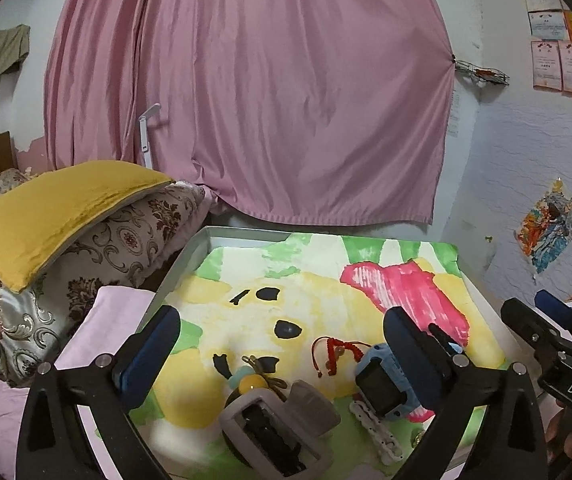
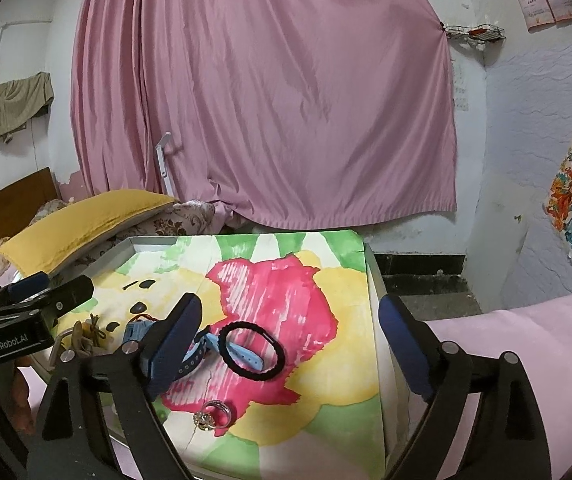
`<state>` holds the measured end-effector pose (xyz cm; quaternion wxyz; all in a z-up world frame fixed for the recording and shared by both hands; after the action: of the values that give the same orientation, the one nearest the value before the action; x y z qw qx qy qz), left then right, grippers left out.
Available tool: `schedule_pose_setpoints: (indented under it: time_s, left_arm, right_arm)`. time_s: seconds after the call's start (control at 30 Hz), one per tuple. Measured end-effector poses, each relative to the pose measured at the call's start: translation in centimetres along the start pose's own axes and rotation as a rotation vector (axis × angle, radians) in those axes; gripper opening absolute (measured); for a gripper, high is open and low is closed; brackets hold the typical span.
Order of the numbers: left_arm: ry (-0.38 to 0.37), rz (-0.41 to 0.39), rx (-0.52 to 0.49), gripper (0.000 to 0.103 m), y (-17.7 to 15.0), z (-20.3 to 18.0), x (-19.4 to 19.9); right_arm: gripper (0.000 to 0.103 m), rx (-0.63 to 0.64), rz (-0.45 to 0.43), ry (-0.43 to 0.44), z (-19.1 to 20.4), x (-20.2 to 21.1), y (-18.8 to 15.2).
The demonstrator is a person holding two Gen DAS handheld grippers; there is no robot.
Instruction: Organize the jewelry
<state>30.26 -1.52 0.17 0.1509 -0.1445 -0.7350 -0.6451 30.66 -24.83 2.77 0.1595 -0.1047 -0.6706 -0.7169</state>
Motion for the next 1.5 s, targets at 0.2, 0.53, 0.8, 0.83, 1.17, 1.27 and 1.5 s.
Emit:
schedule_pose_setpoints:
  time_s: [0.2, 0.53, 0.8, 0.83, 1.17, 1.27, 1.5]
  left_arm:
    - [0.001, -0.019, -0.012, 0.102, 0.0, -0.1, 0.6]
    - [0.000, -0.042, -0.003, 0.102, -0.2, 0.3, 2.3]
    - [0.013, -0.076, 0.008, 0.102, -0.1, 0.8, 4.6]
    - [0.014, -0.080, 0.012, 0.102, -0.1, 0.9, 5.0]
    - [0.024, -0.107, 0.019, 0.102, -0.4, 1.6, 7.9]
    - [0.023, -0.115, 0.018, 0.102, -0.5, 1.7, 8.8]
    - [0.024, -0.121, 0.016, 0.102, -1.1, 1.9, 10.5]
  right_arm:
    - [0.097, -0.005, -0.010, 0.015, 0.1, 0.4, 0.0]
    - [0.100, 0.009, -0.046, 0.007, 0.5, 2.4, 0.0]
    - [0.100, -0.001, -0.105, 0.011, 0.4, 4.9, 0.7]
    - [0.100, 0.001, -0.115, 0.013, 0.4, 5.3, 0.8]
    - [0.101, 0.016, -0.146, 0.017, 0.9, 8.4, 0.7]
    - [0.101, 0.016, -0.150, 0.019, 0.9, 9.3, 0.6]
    - [0.101, 0.013, -0.150, 0.021, 1.1, 10.7, 0.2]
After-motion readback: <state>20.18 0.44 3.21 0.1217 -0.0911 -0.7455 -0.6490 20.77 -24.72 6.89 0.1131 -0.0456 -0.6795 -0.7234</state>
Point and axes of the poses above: each gripper's, at about its wrist camera, not at the fingertips, and x roughly against the way its jaws point, z to its left, y to its top, the point moved 7 cm from there along -x, roughly the way its jaws point, and after that the axes turned 6 degrees about -z, right-handed, at the moved point
